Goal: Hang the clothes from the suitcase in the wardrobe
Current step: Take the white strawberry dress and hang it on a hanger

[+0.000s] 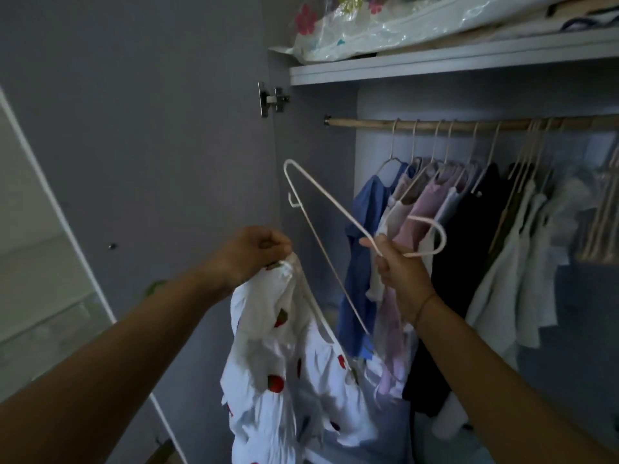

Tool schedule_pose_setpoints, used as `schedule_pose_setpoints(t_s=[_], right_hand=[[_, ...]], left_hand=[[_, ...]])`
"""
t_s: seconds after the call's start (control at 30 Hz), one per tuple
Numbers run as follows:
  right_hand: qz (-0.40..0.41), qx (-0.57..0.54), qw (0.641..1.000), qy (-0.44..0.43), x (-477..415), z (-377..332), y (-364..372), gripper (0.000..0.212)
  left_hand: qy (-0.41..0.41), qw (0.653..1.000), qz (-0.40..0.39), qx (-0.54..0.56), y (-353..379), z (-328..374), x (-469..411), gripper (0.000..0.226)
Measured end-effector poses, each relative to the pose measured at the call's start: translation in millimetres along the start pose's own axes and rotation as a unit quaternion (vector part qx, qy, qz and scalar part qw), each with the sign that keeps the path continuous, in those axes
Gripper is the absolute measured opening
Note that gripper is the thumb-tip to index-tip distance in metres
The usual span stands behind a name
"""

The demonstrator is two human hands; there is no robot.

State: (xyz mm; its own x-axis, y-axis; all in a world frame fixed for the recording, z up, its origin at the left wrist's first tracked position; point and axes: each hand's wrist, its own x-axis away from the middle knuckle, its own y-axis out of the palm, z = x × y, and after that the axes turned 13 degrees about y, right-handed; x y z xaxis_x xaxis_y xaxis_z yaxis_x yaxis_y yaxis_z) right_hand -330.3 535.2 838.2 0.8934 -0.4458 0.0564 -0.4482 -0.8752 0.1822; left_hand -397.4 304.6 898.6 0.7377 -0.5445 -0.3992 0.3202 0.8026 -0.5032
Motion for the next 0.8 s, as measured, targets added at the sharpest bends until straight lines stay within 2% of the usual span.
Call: schedule_pose_setpoints(t_s=[0.2, 0.33, 0.57, 0.8], right_hand=[[-0.139, -0.158, 0.975, -0.075, 45.8, -49.8, -2.6, 0.026], [-0.194, -0.234, 0.947, -0.103, 70.1, -71.2, -0.1, 0.027], [-0.229, -0.291, 0.917, -0.151, 90.6, -85.0, 13.7, 0.027], [-0.232, -0.270, 0.914, -0.197, 96.0, -96.0, 13.8, 0.026]], left_hand=[[0.015, 0.996, -0.008, -0.085, 3.4, 6.6, 11.7, 0.018], [0.024, 0.994, -0.014, -0.107, 10.6, 5.1, 17.7, 0.003], [0.052, 0.989, -0.065, -0.122, 17.2, 5.7, 30.2, 0.006], [0.025, 0.997, -0.065, -0.021, 6.5, 3.0, 32.4, 0.004]])
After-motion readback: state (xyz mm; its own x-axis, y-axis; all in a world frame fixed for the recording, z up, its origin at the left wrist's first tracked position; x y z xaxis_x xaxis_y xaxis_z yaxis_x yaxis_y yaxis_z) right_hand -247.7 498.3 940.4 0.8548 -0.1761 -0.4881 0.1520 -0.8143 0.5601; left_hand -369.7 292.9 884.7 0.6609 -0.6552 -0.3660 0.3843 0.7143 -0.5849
